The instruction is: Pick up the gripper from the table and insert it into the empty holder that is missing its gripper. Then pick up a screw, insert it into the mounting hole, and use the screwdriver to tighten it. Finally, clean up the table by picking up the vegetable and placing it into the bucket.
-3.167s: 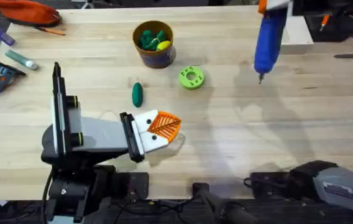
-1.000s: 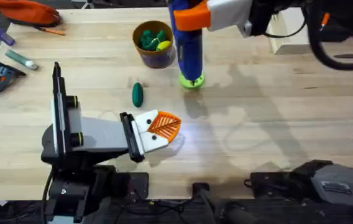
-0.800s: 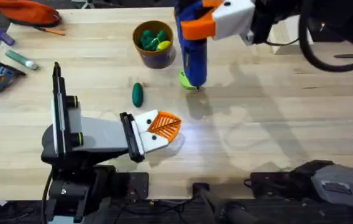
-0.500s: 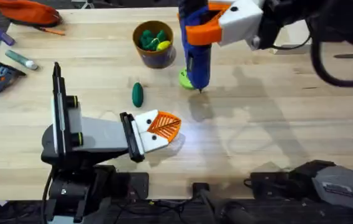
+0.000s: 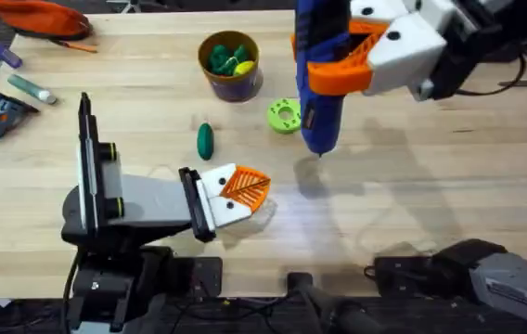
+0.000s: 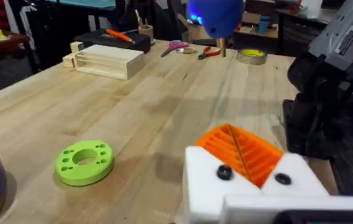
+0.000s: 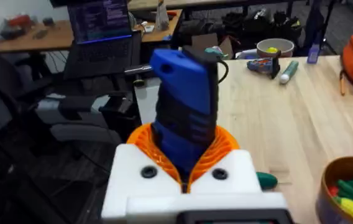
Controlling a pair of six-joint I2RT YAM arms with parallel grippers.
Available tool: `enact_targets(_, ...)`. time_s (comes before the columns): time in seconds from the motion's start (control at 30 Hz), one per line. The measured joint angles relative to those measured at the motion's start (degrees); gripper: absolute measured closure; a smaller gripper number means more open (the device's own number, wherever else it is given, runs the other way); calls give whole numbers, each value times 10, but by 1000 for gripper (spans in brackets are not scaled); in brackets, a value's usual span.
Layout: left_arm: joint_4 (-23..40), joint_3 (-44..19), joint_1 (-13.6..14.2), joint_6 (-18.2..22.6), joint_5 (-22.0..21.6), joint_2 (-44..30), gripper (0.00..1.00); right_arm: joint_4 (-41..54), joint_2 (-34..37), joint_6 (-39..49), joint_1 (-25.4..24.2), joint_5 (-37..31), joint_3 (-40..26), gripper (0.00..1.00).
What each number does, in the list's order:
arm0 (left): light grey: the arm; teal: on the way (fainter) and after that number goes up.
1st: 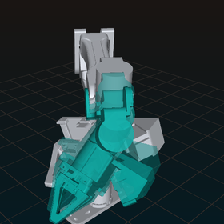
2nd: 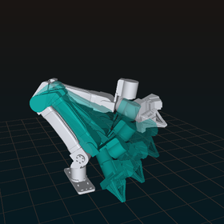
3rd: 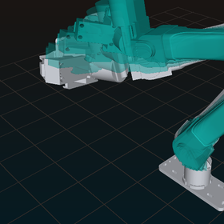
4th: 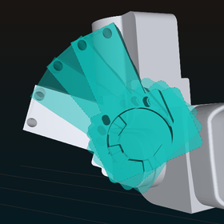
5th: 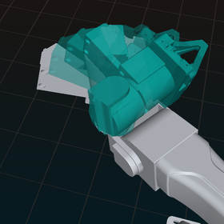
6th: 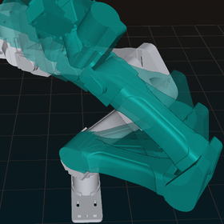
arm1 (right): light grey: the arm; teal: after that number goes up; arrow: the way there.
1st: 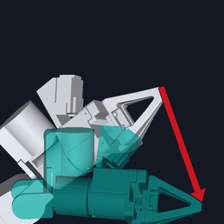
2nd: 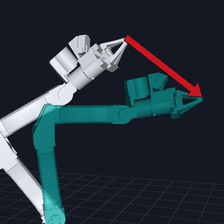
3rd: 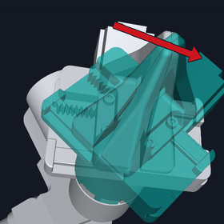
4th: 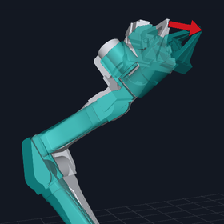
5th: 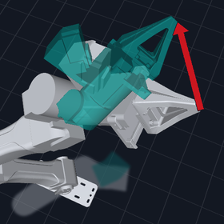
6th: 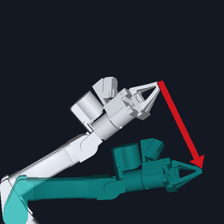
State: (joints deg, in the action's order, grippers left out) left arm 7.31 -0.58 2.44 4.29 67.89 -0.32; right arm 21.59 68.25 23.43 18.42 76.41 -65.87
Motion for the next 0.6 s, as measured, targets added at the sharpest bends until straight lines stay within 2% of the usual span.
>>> enact_targets(0.23, 0, 0, 0, 0, 0, 0, 985, -2, 4, 88, 31, 2, 11, 975)
enact_targets(0.37, 0, 0, 0, 0, 0, 0, 985, -29, 22, 117, 32, 20, 12, 975)
enact_targets(0.5, 0, 0, 0, 0, 0, 0, 985, -63, 48, 121, 32, 32, 12, 975)
enact_targets(0.6, 0, 0, 0, 0, 0, 0, 985, -117, 60, 91, 32, 26, 15, 975)
